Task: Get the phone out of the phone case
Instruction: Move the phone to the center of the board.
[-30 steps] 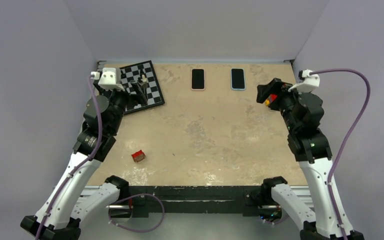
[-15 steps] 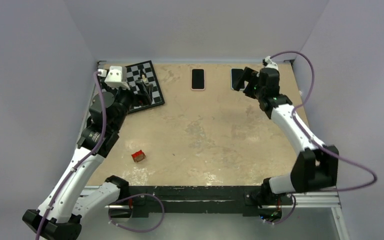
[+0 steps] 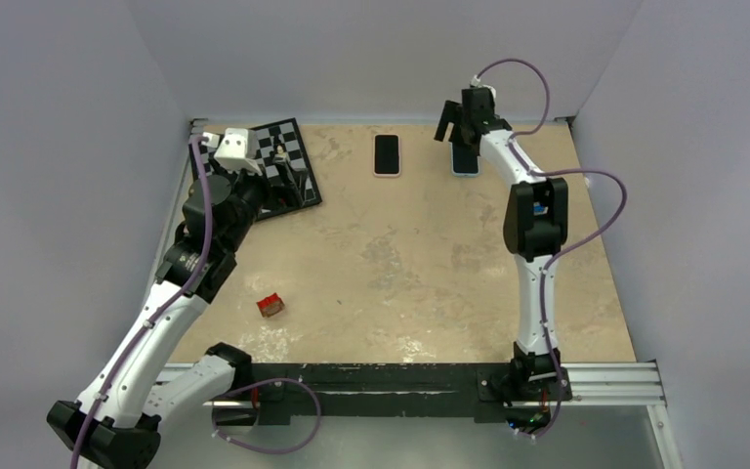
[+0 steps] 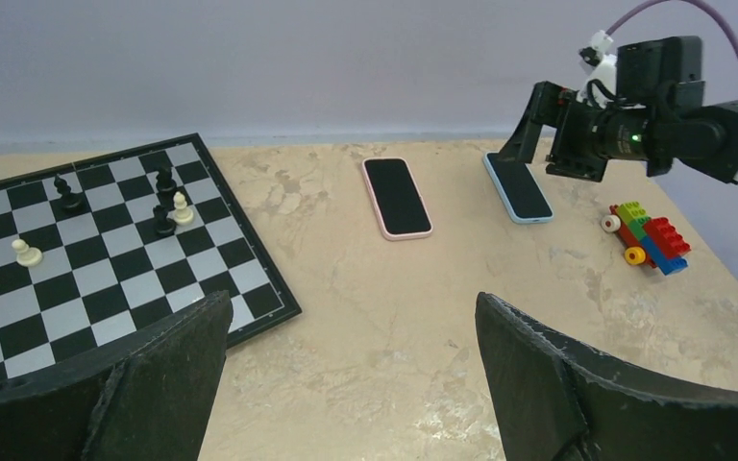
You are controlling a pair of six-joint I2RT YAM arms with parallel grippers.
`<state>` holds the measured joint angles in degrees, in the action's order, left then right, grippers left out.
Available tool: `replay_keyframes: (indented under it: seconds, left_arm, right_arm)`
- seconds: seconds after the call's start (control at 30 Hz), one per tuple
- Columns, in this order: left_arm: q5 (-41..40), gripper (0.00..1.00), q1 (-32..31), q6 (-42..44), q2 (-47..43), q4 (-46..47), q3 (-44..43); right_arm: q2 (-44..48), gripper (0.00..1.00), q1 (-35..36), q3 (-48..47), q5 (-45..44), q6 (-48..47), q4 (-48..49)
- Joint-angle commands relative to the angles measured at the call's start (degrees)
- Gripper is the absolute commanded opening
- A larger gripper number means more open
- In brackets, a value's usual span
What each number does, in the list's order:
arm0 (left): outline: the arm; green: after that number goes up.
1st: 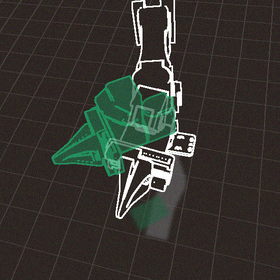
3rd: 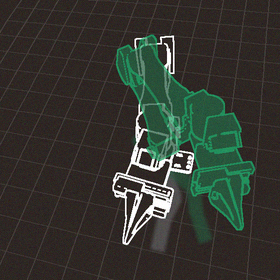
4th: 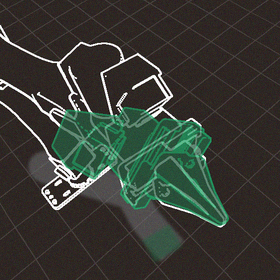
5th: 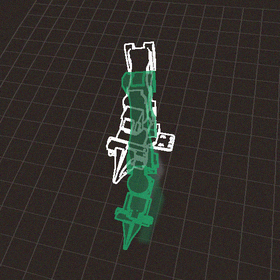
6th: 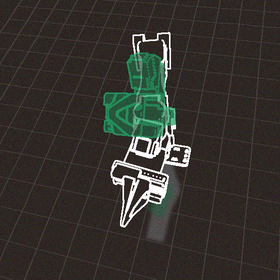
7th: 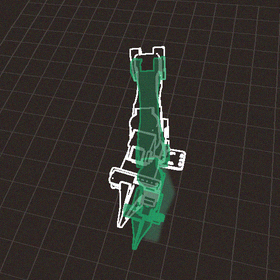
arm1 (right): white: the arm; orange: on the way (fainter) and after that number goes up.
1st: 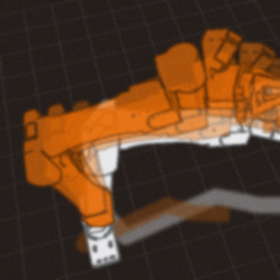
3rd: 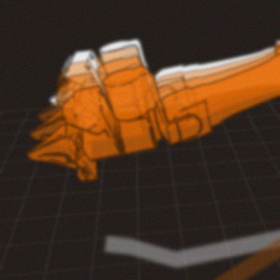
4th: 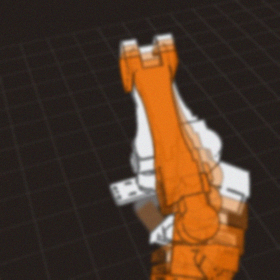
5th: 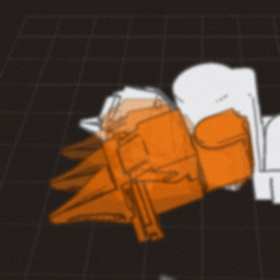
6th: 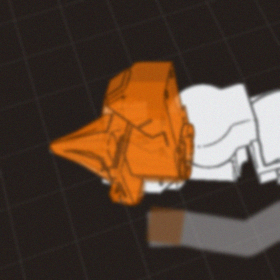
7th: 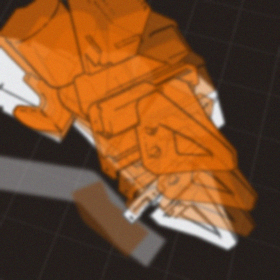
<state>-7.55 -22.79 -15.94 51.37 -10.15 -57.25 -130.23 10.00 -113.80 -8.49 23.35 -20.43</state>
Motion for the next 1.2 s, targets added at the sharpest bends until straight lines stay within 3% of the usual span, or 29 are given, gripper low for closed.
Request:
replay_keyframes:
  seconds: [0.0,0.47,0.83,1.07,1.17]
  left_arm:
    - [1.2,1.0,0.0,-1.0,-0.3,0.8,-1.8]
    - [3.9,1.0,0.0,-3.1,0.8,0.1,-2.6]
    - [4.6,1.0,0.0,-3.8,1.2,0.0,-2.8]
    - [4.9,1.0,0.1,-4.1,1.7,-0.3,-3.0]
    - [5.1,1.0,0.1,-4.4,1.9,-0.4,-3.1]
  right_arm:
    - [-6.7,0.98,-0.5,-12.6,-7.8,-7.0,-12.1]
    - [-15.2,0.98,-2.3,-23.0,-3.5,-8.2,-21.8]
    - [-17.4,0.98,-2.4,-24.5,1.0,-8.6,-22.9]
    - [-18.5,0.98,-2.3,-25.7,-1.1,-7.7,-24.3]
    - [-18.9,0.91,-2.2,-26.2,-1.5,-7.5,-24.9]
